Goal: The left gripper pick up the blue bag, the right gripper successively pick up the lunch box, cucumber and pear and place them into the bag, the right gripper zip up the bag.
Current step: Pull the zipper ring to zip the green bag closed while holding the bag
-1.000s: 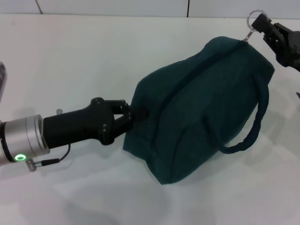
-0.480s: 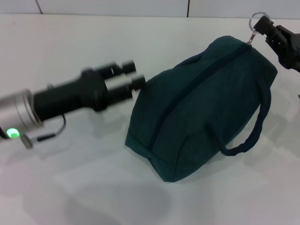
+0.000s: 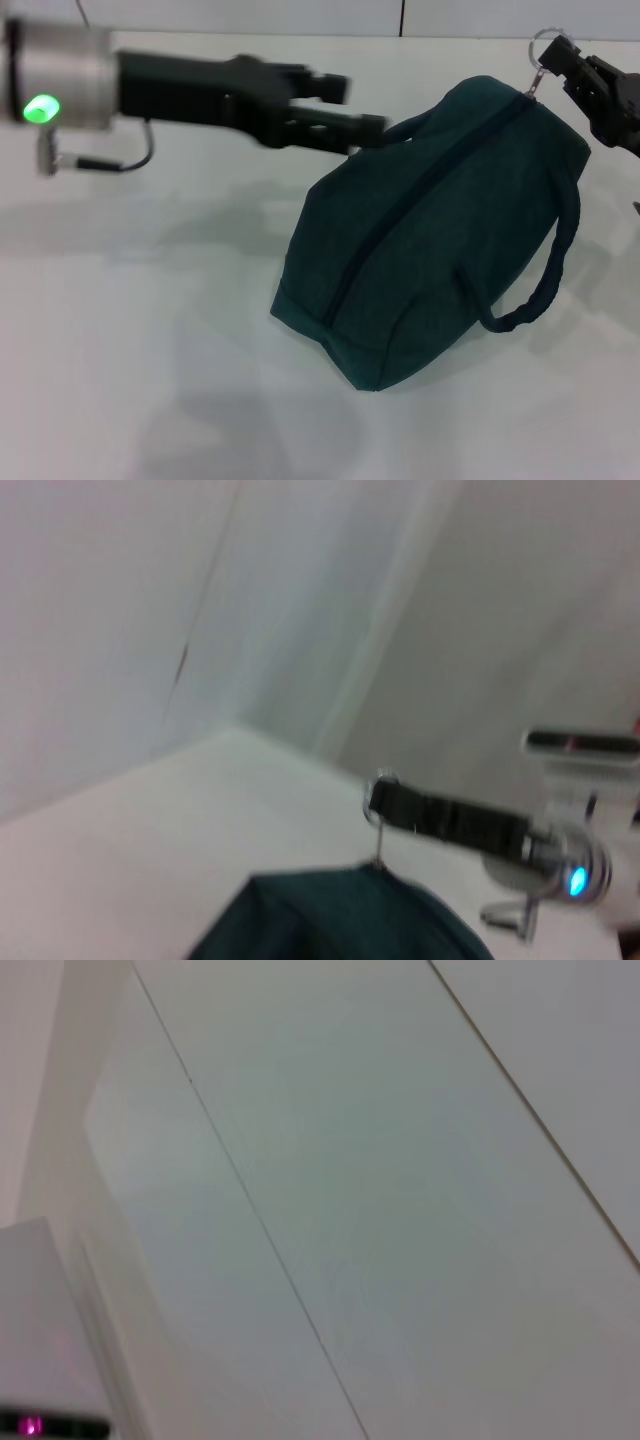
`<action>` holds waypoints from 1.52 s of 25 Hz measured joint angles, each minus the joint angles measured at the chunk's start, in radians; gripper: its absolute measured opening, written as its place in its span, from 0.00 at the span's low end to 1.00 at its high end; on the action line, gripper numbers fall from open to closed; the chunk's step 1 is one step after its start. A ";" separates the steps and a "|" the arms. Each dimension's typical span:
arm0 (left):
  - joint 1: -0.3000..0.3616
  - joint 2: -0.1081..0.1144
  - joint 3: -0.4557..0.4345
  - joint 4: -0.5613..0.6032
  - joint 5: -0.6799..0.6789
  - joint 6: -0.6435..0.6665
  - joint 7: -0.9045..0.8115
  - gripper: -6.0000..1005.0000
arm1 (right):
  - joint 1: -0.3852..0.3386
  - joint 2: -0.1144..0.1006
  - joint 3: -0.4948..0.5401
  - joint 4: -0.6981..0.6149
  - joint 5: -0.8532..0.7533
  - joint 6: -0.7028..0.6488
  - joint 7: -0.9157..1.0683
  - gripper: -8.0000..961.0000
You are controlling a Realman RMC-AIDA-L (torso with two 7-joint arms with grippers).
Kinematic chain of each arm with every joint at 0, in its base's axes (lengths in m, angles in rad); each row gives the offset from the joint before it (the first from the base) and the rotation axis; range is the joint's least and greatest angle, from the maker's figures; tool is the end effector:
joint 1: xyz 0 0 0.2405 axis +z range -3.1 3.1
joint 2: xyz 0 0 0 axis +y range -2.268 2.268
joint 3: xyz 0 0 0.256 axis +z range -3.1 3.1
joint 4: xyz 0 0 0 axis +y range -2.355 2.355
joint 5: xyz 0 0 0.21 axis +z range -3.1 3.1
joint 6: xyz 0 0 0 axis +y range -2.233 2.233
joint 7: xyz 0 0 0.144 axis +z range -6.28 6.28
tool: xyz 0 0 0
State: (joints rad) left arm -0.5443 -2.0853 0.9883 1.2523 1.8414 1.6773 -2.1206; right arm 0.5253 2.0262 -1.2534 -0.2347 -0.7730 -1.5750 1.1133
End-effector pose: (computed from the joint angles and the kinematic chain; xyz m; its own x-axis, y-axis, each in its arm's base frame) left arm -0.1406 0.3426 0.0491 0.7784 0.4381 0.4497 0.4758 -0.8790 0.0328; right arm 0.2332 0.3350 0.0048 0.2941 -0.1522 -0.9436 -0.6013 -0.7968 -0.0589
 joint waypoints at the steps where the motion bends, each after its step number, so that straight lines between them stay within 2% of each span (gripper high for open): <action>1: -0.010 0.000 0.046 0.057 0.030 -0.009 -0.058 0.82 | 0.001 0.000 0.000 0.000 0.000 0.008 0.000 0.01; 5: -0.041 -0.002 0.252 0.286 0.182 -0.062 -0.302 0.87 | 0.005 0.000 0.000 0.000 0.000 0.014 0.000 0.01; 8: -0.056 -0.003 0.370 0.376 0.307 -0.128 -0.458 0.88 | 0.009 0.000 0.000 0.000 0.000 0.025 0.000 0.01; 10: -0.059 -0.003 0.411 0.400 0.342 -0.149 -0.493 0.88 | 0.012 0.000 -0.001 0.000 -0.001 0.029 0.000 0.01; 17: -0.065 -0.003 0.429 0.402 0.331 -0.149 -0.520 0.88 | 0.015 0.000 -0.002 0.000 -0.004 0.032 0.001 0.01; 24: -0.067 0.000 0.428 0.408 0.243 -0.118 -0.528 0.88 | 0.015 0.000 -0.003 0.000 -0.002 0.033 0.002 0.01; 38: -0.071 -0.003 0.443 0.382 0.296 -0.128 -0.552 0.88 | 0.018 0.002 -0.003 0.000 0.000 0.037 0.002 0.01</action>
State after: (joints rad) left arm -0.6151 -2.0886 1.4308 1.6344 2.1372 1.5494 -2.6726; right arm 0.5430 2.0279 -1.2563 -0.2347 -0.7731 -1.5376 1.1152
